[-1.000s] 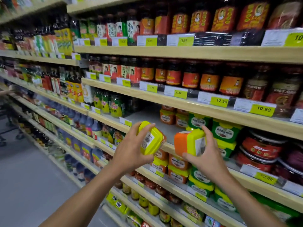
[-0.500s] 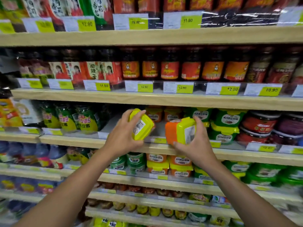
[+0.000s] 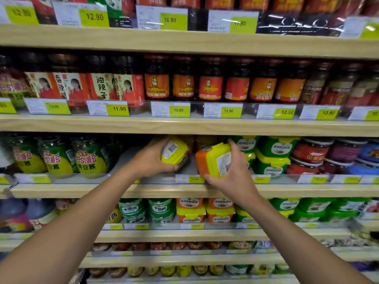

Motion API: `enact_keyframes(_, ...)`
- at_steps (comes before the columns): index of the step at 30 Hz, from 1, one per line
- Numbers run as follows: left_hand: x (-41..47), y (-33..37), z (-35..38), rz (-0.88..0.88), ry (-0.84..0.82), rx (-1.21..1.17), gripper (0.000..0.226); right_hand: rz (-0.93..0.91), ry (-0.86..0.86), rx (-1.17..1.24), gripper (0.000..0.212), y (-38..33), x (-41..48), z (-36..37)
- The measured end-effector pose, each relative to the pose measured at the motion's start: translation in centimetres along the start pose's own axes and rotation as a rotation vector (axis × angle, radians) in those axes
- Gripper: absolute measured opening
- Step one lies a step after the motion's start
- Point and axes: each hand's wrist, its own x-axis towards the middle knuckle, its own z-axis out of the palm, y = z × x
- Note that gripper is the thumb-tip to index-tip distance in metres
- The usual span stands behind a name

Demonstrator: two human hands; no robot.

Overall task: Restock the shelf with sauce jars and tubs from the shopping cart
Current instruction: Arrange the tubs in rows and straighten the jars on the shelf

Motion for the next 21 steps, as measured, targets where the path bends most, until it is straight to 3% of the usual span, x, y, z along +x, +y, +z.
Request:
enact_keyframes(8, 2.0, -3.1, 0.1, 0.023, -0.184, -0.087, 0.093, 0.014, 0.007, -0.057, 0.112, -0.1, 1.8, 1.8)
enact_keyframes(14, 3.2, -4.2, -1.0, 0.040, -0.362, -0.160, 0.070, -0.001, -0.018, -0.167, 0.097, -0.2, 4.1, 3.4)
enact_keyframes(21, 2.8, -4.8, -1.4, 0.160, -0.378, 0.031, 0.068, -0.021, -0.013, -0.293, 0.069, -0.3, 5.5, 4.8)
